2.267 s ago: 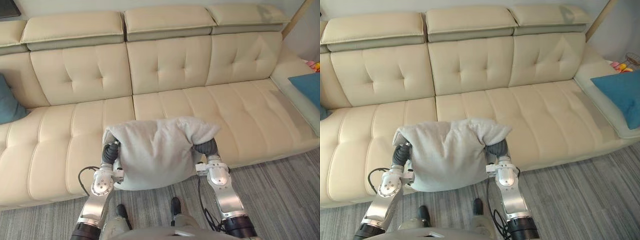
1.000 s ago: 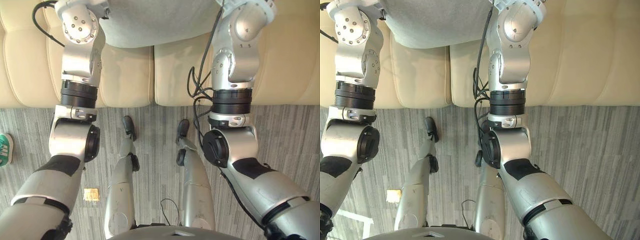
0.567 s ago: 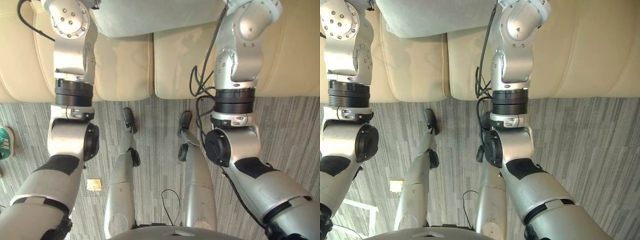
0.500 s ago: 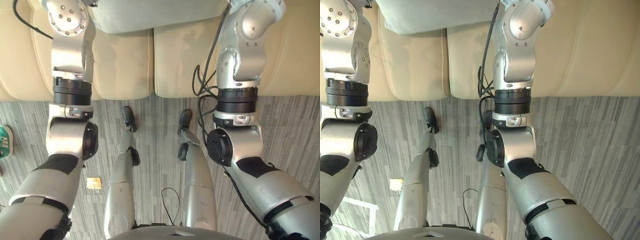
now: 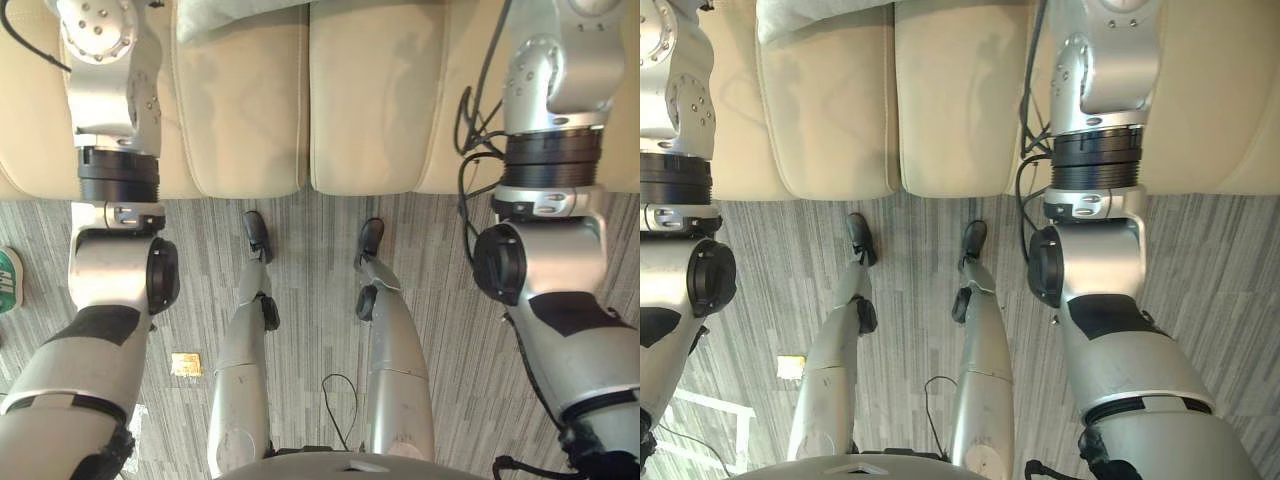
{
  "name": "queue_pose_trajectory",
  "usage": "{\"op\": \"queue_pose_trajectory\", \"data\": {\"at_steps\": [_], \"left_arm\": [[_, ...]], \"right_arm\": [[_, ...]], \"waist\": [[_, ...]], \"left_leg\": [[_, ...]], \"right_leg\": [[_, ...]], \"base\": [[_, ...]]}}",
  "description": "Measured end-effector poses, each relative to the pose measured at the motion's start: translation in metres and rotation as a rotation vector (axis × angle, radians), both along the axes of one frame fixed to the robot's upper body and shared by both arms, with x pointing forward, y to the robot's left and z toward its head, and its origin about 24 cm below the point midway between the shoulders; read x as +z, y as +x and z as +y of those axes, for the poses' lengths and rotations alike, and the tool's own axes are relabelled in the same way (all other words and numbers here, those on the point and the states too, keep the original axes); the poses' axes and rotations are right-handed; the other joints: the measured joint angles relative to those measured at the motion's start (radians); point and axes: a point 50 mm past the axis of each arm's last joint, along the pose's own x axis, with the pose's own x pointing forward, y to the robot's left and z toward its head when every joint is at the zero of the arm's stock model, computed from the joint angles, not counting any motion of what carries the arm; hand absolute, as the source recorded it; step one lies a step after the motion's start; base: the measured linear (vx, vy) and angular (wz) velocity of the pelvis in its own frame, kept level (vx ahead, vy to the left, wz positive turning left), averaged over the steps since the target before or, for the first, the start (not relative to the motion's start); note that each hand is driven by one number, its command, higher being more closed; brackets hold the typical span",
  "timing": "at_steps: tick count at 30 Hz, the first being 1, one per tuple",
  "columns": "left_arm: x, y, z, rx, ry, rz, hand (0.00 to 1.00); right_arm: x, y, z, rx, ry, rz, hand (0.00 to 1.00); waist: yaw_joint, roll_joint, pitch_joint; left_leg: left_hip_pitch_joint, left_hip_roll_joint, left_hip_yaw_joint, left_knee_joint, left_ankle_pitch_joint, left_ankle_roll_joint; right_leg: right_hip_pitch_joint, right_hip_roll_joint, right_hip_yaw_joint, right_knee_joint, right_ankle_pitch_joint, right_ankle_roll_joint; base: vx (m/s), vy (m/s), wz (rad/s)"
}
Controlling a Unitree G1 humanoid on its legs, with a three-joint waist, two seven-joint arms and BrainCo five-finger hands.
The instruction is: Pick up cushions and gather them together orderly.
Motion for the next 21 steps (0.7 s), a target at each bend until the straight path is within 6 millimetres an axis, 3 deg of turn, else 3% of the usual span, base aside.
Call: {"op": "queue_pose_trajectory", "data": {"at_steps": [2,5,7,10,11,12,13,14,15,18,19,21], "left_arm": [[-0.031,-0.004,0.018,0.024,-0.033,0.030,0.00],[-0.089,-0.025,0.056,0.115,-0.064,0.082,0.00],[-0.124,-0.043,0.077,0.188,-0.067,0.144,0.00],[-0.167,-0.066,0.085,0.223,-0.005,0.256,0.00],[-0.188,-0.070,0.086,0.229,-0.002,0.322,0.00],[-0.197,-0.072,0.086,0.226,-0.011,0.349,0.00],[-0.226,-0.079,0.085,0.212,-0.049,0.432,0.00],[-0.236,-0.082,0.083,0.208,-0.062,0.461,0.00],[-0.266,-0.091,0.079,0.193,-0.099,0.559,0.00],[-0.348,-0.118,0.071,0.169,-0.217,0.863,0.00],[-0.361,-0.123,0.068,0.157,-0.227,0.916,0.00],[-0.401,-0.143,0.052,0.103,-0.223,1.100,0.00]], "right_arm": [[-0.014,0.000,-0.014,-0.048,-0.036,0.033,0.00],[-0.055,-0.020,-0.040,-0.185,-0.152,0.051,0.00],[-0.090,-0.031,-0.060,-0.269,-0.192,0.112,0.00],[-0.165,-0.032,-0.085,-0.335,-0.240,0.366,0.00],[-0.193,-0.032,-0.086,-0.315,-0.254,0.464,0.00],[-0.204,-0.033,-0.085,-0.301,-0.251,0.499,0.00],[-0.237,-0.037,-0.080,-0.245,-0.243,0.598,0.00],[-0.247,-0.038,-0.078,-0.231,-0.245,0.630,0.00],[-0.278,-0.044,-0.072,-0.194,-0.254,0.735,0.00],[-0.346,-0.062,-0.054,-0.084,-0.227,0.970,0.00],[-0.360,-0.066,-0.052,-0.070,-0.216,1.020,0.00],[-0.406,-0.082,-0.043,-0.010,-0.172,1.198,0.00]], "waist": [[-0.005,0.000,0.000],[-0.011,-0.001,0.000],[-0.012,-0.001,-0.001],[-0.016,-0.003,-0.001],[-0.017,-0.003,-0.003],[-0.017,-0.003,-0.003],[-0.019,-0.004,-0.004],[-0.020,-0.004,-0.006],[-0.024,-0.008,-0.021],[-0.026,-0.017,-0.097],[-0.027,-0.019,-0.112],[-0.019,-0.027,-0.143]], "left_leg": [[0.034,0.000,0.001,0.007,0.000,0.000],[0.097,-0.001,0.000,0.012,-0.027,0.002],[0.128,-0.002,-0.001,0.024,-0.051,0.006],[0.180,-0.006,-0.009,0.053,-0.079,0.020],[0.208,-0.005,-0.009,0.064,-0.092,0.018],[0.221,-0.005,-0.010,0.067,-0.097,0.018],[0.264,-0.003,-0.010,0.073,-0.108,0.020],[0.276,-0.001,-0.010,0.080,-0.116,0.019],[0.311,0.004,-0.011,0.090,-0.134,0.016],[0.406,0.015,-0.002,0.088,-0.158,0.016],[0.424,0.016,0.000,0.086,-0.162,0.017],[0.517,0.018,0.008,0.068,-0.177,0.009]], "right_leg": [[0.043,-0.005,-0.013,-0.001,-0.003,-0.002],[0.119,-0.011,-0.032,0.004,-0.036,-0.001],[0.158,-0.015,-0.038,0.006,-0.050,-0.002],[0.234,-0.023,-0.051,0.004,-0.063,0.005],[0.269,-0.024,-0.055,-0.002,-0.068,0.007],[0.285,-0.024,-0.055,-0.004,-0.071,0.007],[0.338,-0.022,-0.060,-0.016,-0.074,0.009],[0.355,-0.020,-0.062,-0.020,-0.075,0.010],[0.401,-0.016,-0.067,-0.039,-0.079,0.012],[0.513,0.001,-0.071,-0.097,-0.080,0.016],[0.535,0.005,-0.072,-0.107,-0.081,0.017],[0.633,0.018,-0.070,-0.151,-0.080,0.023]], "base": [[0.01,-0.061,0.10],[0.02,-0.075,0.13],[0.03,-0.075,0.07],[0.02,-0.072,0.08],[0.01,-0.064,0.00],[0.04,-0.076,-0.03],[0.04,-0.062,-0.04],[0.07,-0.069,-0.06],[0.07,-0.049,-0.06],[0.11,-0.040,-0.13],[0.12,-0.031,-0.15],[0.13,-0.022,-0.14]]}}
